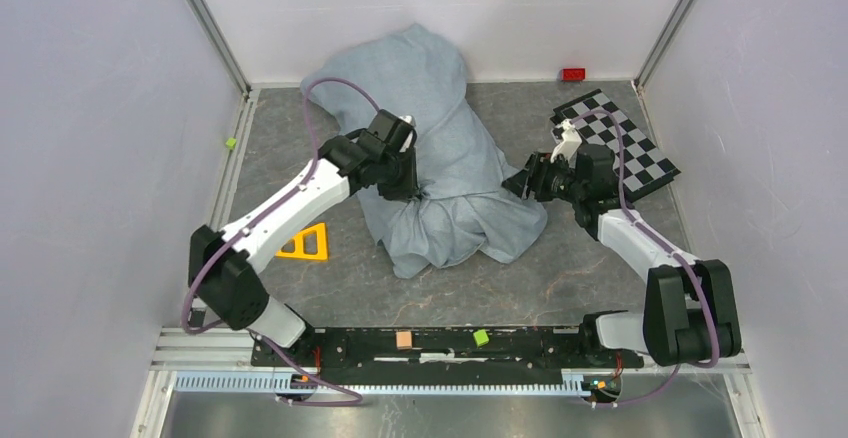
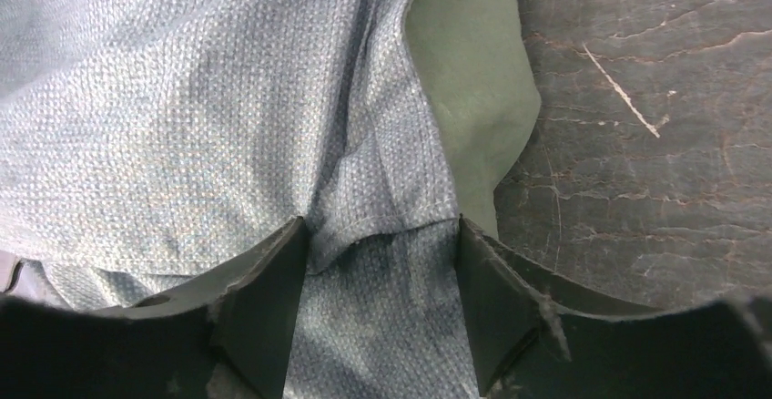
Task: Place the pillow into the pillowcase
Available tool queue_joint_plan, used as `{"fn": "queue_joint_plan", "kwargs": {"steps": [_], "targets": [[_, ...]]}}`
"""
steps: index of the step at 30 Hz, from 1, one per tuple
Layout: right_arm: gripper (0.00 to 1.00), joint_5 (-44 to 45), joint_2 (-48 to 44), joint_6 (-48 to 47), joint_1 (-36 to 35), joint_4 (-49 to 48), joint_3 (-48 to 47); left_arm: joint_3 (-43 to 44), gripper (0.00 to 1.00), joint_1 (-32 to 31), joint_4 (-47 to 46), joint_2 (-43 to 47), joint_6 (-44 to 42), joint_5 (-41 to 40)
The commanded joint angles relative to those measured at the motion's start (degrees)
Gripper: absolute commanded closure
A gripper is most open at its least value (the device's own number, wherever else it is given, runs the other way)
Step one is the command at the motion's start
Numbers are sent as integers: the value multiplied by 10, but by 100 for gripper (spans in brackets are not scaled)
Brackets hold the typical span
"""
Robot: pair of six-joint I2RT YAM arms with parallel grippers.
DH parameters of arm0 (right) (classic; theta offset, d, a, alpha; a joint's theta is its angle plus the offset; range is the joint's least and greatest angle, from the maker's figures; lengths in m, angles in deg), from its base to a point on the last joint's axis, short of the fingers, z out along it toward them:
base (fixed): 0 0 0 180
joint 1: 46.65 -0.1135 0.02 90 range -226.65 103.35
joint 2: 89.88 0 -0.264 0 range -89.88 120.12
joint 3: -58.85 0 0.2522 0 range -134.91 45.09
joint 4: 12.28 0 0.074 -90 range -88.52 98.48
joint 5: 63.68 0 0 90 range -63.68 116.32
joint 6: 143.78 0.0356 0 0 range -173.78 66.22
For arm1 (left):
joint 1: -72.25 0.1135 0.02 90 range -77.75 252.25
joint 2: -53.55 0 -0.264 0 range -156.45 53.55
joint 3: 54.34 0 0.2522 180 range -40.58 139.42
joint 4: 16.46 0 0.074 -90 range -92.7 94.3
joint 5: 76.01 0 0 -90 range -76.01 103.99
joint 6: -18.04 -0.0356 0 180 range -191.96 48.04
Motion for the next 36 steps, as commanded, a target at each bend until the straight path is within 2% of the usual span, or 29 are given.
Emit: {"fn": "queue_joint_plan", "kwargs": {"steps": [1, 2, 5, 6, 8, 12, 15, 18, 24, 27, 30, 34, 36], "targets": [[45, -42, 8, -4, 2, -43, 7, -2, 67, 0, -12, 86, -13, 21], [55, -39, 9, -5, 2, -37, 4, -15, 57, 1, -6, 111, -5, 18], [83, -16, 15, -7, 3, -7, -20, -73, 36, 1, 9, 187, 19, 10], [91, -1, 16, -8, 3, 11, -34, -90, 32, 0, 20, 207, 26, 6], [100, 22, 14, -8, 3, 40, -58, -137, 29, 0, 35, 260, 42, 2], [100, 53, 3, -16, 3, 83, -107, -271, 36, -5, 33, 352, 90, 10], [100, 62, 5, -25, 3, 117, -133, -363, 42, -17, -20, 377, 118, 31], [100, 61, 6, -22, 2, 121, -142, -436, 46, -27, -119, 367, 144, 36], [100, 65, 4, -28, 2, 138, -153, -575, 48, -27, -398, 326, 199, 34], [100, 66, 6, -32, 2, 145, -161, -615, 50, -28, -509, 292, 208, 26], [100, 64, 7, -33, 2, 147, -166, -625, 51, -29, -574, 248, 202, 32], [100, 68, 7, -32, 2, 148, -168, -624, 52, -46, -603, 216, 202, 19], [100, 70, 9, -30, 2, 146, -168, -620, 59, -49, -595, 200, 200, 16]]}}
